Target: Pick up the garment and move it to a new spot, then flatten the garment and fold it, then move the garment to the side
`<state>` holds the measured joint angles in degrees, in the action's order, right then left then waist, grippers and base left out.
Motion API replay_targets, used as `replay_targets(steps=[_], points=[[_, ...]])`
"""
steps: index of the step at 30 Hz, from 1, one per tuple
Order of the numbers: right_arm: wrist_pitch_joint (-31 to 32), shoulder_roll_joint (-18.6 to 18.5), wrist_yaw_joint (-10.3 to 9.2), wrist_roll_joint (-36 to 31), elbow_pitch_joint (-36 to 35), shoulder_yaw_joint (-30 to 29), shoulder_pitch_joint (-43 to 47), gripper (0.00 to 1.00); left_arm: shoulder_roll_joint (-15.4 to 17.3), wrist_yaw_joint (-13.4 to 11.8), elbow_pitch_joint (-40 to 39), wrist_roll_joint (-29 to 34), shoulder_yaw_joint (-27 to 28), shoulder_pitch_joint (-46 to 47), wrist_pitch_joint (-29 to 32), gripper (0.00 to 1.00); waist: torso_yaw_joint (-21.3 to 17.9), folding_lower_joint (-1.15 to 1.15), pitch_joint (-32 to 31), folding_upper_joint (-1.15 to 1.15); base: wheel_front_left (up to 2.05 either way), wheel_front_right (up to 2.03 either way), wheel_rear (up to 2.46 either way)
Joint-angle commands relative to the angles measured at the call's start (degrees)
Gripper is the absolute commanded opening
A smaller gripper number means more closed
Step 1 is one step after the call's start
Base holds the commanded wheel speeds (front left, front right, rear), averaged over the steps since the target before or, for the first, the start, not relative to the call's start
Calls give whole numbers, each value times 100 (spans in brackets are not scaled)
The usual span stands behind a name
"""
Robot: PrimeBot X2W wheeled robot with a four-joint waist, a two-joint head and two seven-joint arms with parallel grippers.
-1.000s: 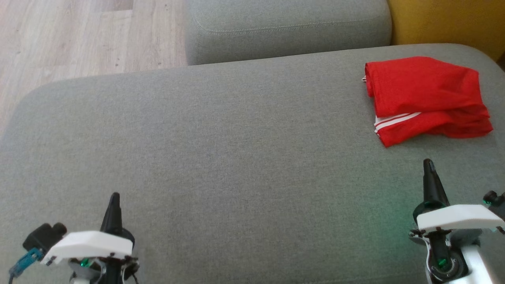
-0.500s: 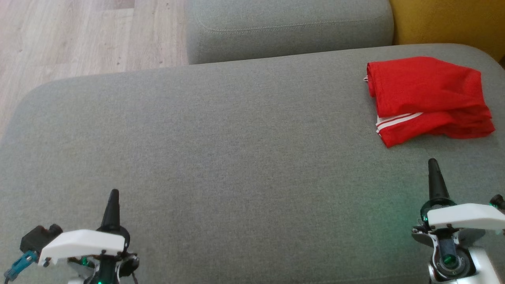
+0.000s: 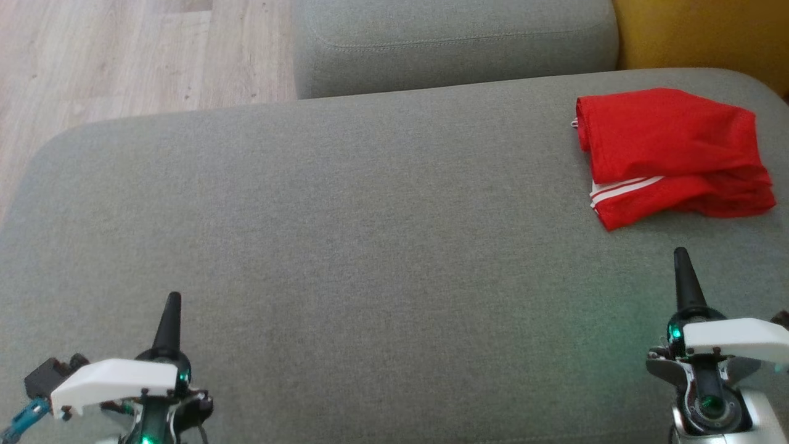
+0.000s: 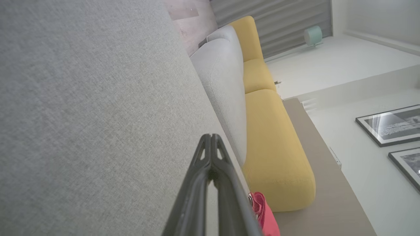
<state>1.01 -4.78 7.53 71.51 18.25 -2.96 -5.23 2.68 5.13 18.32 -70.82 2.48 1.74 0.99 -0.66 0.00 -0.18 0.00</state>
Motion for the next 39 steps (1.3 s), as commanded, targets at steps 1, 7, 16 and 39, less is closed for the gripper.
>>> replay_targets(steps=[1, 7, 16, 39], points=[[41, -13, -3, 168, -232, 27, -151, 0, 26, 63, -241, -164, 174, 360, 45, 0, 3, 0, 1, 0, 0, 0, 0], [140, 26, -3, 536, -269, -48, -140, 0, 25, 97, -277, -546, 219, 376, 143, 0, 15, 0, 8, 0, 0, 0, 0], [289, 86, -4, 1092, -325, -161, -124, 0, 23, 147, -331, -1123, 287, 401, 292, 0, 34, 0, 18, 0, 0, 0, 0], [550, 191, -4, 2064, -423, -358, -95, 0, 20, 236, -425, -2133, 406, 445, 551, 0, 66, 0, 36, 0, 0, 0, 0]])
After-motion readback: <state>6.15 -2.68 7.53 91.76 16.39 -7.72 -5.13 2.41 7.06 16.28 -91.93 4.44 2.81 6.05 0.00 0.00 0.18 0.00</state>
